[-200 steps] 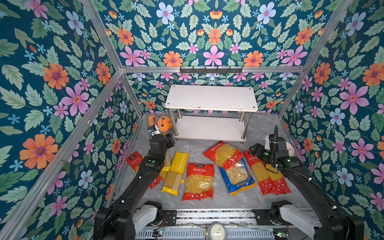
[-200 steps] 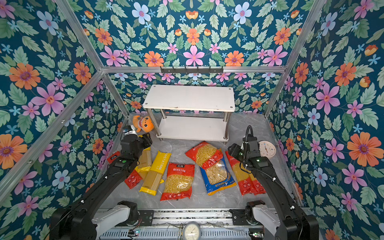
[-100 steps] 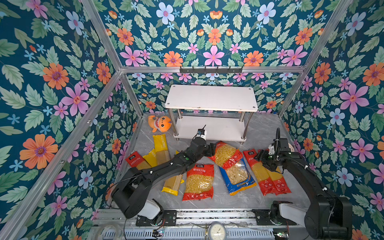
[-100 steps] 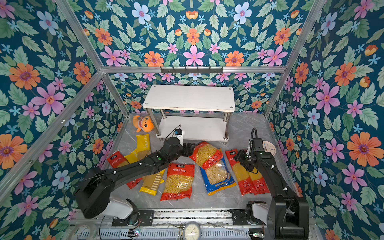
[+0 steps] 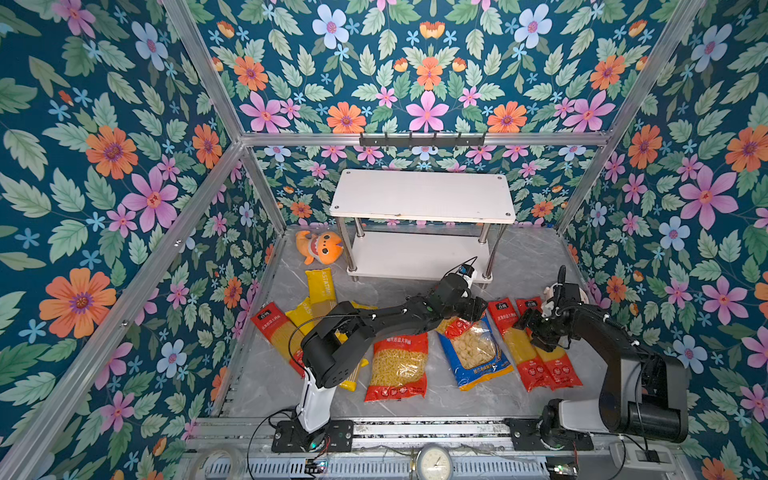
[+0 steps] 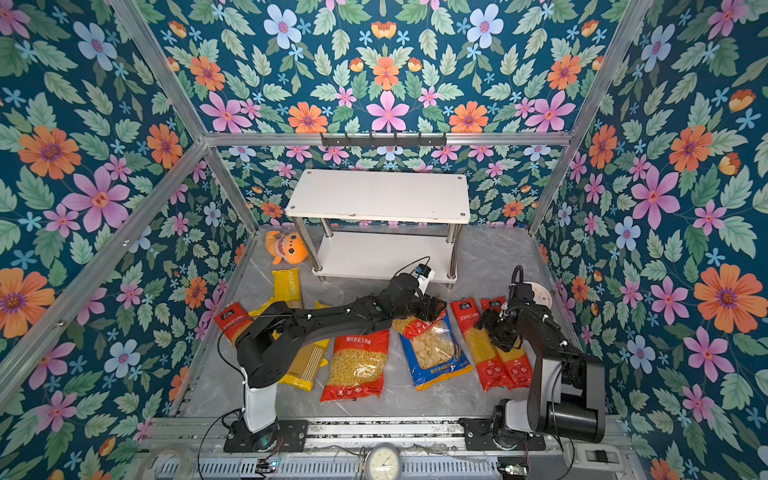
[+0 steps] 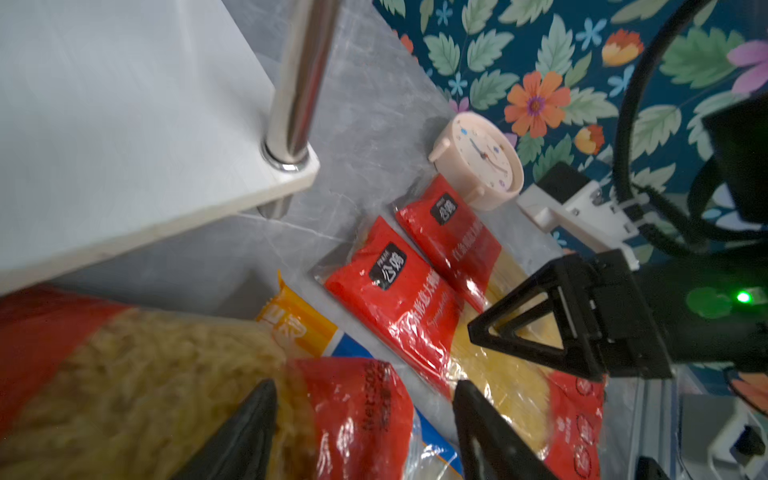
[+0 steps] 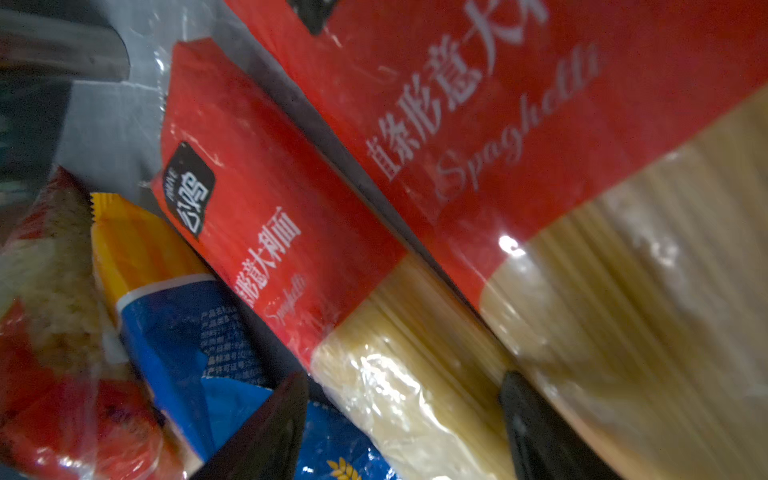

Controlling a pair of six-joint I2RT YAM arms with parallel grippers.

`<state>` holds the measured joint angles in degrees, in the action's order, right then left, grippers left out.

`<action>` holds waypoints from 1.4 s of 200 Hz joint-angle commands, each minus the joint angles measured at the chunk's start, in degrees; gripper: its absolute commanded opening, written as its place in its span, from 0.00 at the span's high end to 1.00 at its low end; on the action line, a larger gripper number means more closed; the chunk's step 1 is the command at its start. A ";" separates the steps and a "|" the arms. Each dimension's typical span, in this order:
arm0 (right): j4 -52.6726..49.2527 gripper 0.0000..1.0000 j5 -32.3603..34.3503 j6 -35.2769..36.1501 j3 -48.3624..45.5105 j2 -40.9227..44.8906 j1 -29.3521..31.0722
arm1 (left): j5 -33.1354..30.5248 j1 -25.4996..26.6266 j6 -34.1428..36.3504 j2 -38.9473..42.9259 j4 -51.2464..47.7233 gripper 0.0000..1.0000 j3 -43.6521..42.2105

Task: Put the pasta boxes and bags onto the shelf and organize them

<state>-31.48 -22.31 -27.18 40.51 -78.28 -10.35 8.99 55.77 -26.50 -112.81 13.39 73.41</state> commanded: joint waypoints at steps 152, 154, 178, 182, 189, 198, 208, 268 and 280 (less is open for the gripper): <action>2.52 0.35 -2.75 5.83 7.09 -13.02 5.06 | -1.27 -0.84 -0.05 4.72 -1.33 0.30 -6.40; 2.54 0.36 -3.19 5.95 7.25 -13.39 5.14 | -1.26 -0.84 0.05 4.71 -1.41 0.30 -6.29; 4.42 0.47 -5.63 5.60 6.84 -14.25 5.34 | -1.57 -0.84 1.03 4.88 -1.70 0.30 -5.54; 4.72 0.49 -5.73 5.45 6.70 -14.07 5.34 | -1.88 -0.84 1.16 5.11 -1.70 0.30 -5.53; 5.18 0.53 -5.73 5.47 6.44 -13.60 5.34 | -2.37 -0.91 1.35 5.32 -1.70 0.30 -5.41; 5.97 0.59 -6.27 5.55 6.01 -12.86 5.38 | -2.83 -1.00 1.67 5.63 -1.74 0.30 -5.25; 6.41 0.66 -6.84 5.51 5.51 -12.11 5.43 | -3.01 -1.09 2.04 5.76 -2.04 0.30 -4.78; 9.47 0.90 -9.25 0.95 2.26 -4.22 5.34 | -3.19 -2.32 1.19 8.00 -2.54 0.30 -3.89; 11.06 0.94 -9.74 -0.93 1.50 -2.34 5.36 | -2.91 -2.42 2.07 8.55 -2.85 0.30 -3.57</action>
<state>-23.31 -29.98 -22.98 42.96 -83.33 -5.04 6.33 53.69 -25.12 -105.38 11.53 69.25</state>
